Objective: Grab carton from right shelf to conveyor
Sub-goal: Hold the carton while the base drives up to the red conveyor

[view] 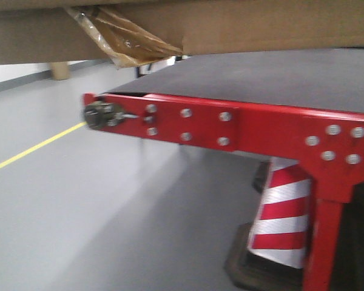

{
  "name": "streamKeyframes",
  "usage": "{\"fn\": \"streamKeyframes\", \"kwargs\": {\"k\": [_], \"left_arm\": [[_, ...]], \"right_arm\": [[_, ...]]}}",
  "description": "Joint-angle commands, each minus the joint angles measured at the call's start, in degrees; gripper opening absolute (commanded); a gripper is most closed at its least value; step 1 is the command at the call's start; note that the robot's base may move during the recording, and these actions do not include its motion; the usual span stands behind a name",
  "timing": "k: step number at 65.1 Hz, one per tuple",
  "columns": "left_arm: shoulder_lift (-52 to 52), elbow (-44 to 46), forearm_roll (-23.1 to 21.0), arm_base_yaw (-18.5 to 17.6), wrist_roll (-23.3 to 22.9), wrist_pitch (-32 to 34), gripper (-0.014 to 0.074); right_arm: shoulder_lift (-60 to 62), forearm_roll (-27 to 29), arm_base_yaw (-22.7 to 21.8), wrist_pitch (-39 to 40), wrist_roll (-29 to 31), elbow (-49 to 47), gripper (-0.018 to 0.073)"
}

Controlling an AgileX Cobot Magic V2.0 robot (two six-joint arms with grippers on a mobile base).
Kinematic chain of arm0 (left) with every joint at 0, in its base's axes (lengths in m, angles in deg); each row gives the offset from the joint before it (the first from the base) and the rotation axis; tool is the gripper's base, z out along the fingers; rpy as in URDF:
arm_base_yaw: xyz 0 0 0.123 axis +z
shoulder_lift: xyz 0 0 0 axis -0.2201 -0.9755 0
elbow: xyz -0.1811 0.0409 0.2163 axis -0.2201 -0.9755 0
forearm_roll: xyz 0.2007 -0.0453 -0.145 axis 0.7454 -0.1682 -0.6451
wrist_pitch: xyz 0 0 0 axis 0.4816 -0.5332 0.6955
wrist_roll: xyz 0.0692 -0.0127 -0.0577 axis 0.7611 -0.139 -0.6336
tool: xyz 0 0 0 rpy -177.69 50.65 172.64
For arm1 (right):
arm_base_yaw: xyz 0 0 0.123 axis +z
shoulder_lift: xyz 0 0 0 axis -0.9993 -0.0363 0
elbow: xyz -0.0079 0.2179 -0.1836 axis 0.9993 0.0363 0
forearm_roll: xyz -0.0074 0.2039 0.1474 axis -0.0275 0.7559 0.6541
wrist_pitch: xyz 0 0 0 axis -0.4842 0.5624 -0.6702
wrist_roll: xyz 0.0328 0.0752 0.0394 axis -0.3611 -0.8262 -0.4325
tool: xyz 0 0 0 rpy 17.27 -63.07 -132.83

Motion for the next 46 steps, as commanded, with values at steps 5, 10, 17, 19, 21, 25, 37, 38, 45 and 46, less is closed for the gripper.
{"fn": "streamKeyframes", "kwargs": {"k": [5,10,17,19,21,25,37,38,45,46], "left_arm": [[0.57,0.28,4.03,0.06,0.45,0.96,-0.0020],[0.57,0.28,4.03,0.06,0.45,0.96,-0.0020],[0.57,0.28,4.03,0.06,0.45,0.96,-0.0020],[0.57,0.28,4.03,0.06,0.45,0.96,-0.0020],[0.57,0.28,4.03,0.06,0.45,0.96,-0.0020],[0.57,0.28,4.03,0.06,0.45,0.96,-0.0020],[0.57,0.28,4.03,0.06,0.45,0.96,-0.0020],[0.57,0.28,4.03,0.06,0.45,0.96,-0.0020],[0.57,0.28,4.03,0.06,0.45,0.96,-0.0020],[0.57,0.28,4.03,0.06,0.45,0.96,-0.0020]], "right_arm": [[1.10,-0.53,-0.09,1.40,1.06,-0.32,-0.0064],[1.10,-0.53,-0.09,1.40,1.06,-0.32,-0.0064],[1.10,-0.53,-0.09,1.40,1.06,-0.32,-0.0064],[1.10,-0.53,-0.09,1.40,1.06,-0.32,-0.0064],[1.10,-0.53,-0.09,1.40,1.06,-0.32,-0.0064],[1.10,-0.53,-0.09,1.40,1.06,-0.32,-0.0064],[1.10,-0.53,-0.09,1.40,1.06,-0.32,-0.0064],[1.10,-0.53,-0.09,1.40,1.06,-0.32,-0.0064],[1.10,-0.53,-0.09,1.40,1.06,-0.32,-0.0064],[1.10,-0.53,-0.09,1.40,1.06,-0.32,-0.0064]]}}
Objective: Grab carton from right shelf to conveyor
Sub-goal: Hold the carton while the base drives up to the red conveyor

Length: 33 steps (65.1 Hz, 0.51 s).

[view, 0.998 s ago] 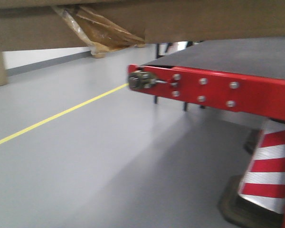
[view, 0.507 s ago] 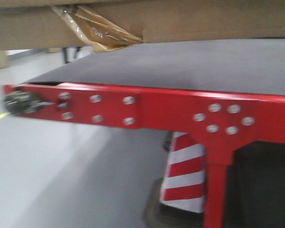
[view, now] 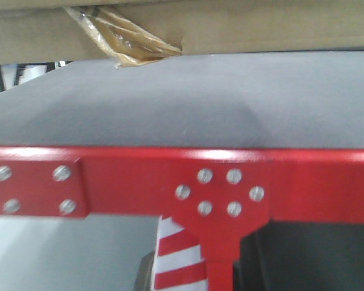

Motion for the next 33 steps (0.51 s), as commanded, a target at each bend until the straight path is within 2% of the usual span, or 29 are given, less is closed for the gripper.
{"fn": "streamKeyframes", "kwargs": {"k": [1,33], "left_arm": [[0.57,0.28,3.85,0.06,0.45,0.83,-0.0020],[0.57,0.28,3.85,0.06,0.45,0.83,-0.0020]], "right_arm": [[1.10,-0.53,-0.09,1.40,1.06,-0.32,-0.0064],[1.10,-0.53,-0.09,1.40,1.06,-0.32,-0.0064]]}}
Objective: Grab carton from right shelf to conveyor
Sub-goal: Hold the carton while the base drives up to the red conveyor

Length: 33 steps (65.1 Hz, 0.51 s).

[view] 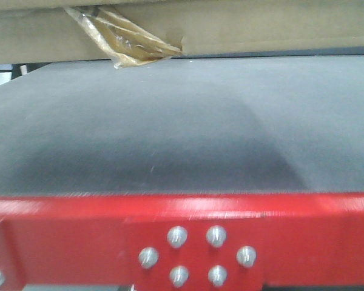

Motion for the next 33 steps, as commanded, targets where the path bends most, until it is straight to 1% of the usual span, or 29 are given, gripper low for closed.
{"fn": "streamKeyframes", "kwargs": {"k": [1,33], "left_arm": [[0.57,0.28,3.75,0.06,0.45,0.83,-0.0020],[0.57,0.28,3.75,0.06,0.45,0.83,-0.0020]], "right_arm": [[1.10,-0.53,-0.09,1.40,1.06,-0.32,-0.0064],[1.10,-0.53,-0.09,1.40,1.06,-0.32,-0.0064]]}}
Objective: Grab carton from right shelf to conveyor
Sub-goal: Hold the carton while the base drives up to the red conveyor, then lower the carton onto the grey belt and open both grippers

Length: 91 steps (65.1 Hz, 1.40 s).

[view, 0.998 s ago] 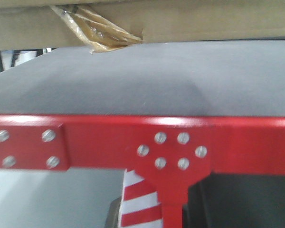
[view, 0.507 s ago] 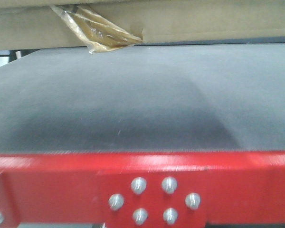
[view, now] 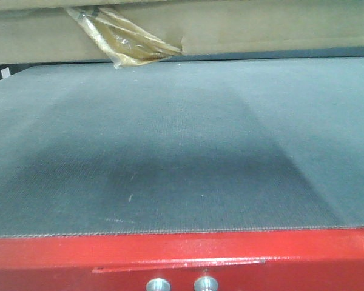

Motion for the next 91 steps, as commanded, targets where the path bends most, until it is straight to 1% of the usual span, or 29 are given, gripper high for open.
{"fn": "streamKeyframes", "kwargs": {"k": [1,53,65,91], "left_arm": [[0.57,0.28,3.75,0.06,0.45,0.83,-0.0020],[0.57,0.28,3.75,0.06,0.45,0.83,-0.0020],[0.57,0.28,3.77,0.06,0.45,3.42,-0.0020],[0.28,0.28,3.51,0.06,0.45,4.18,-0.0020]], "right_arm": [[1.10,-0.53,-0.09,1.40,1.09,-0.32,-0.0064],[1.10,-0.53,-0.09,1.40,1.09,-0.32,-0.0064],[1.10,-0.53,-0.09,1.40,1.09,-0.32,-0.0064],[0.00,0.26,-0.09,0.49,1.09,-0.32,-0.0064]]}}
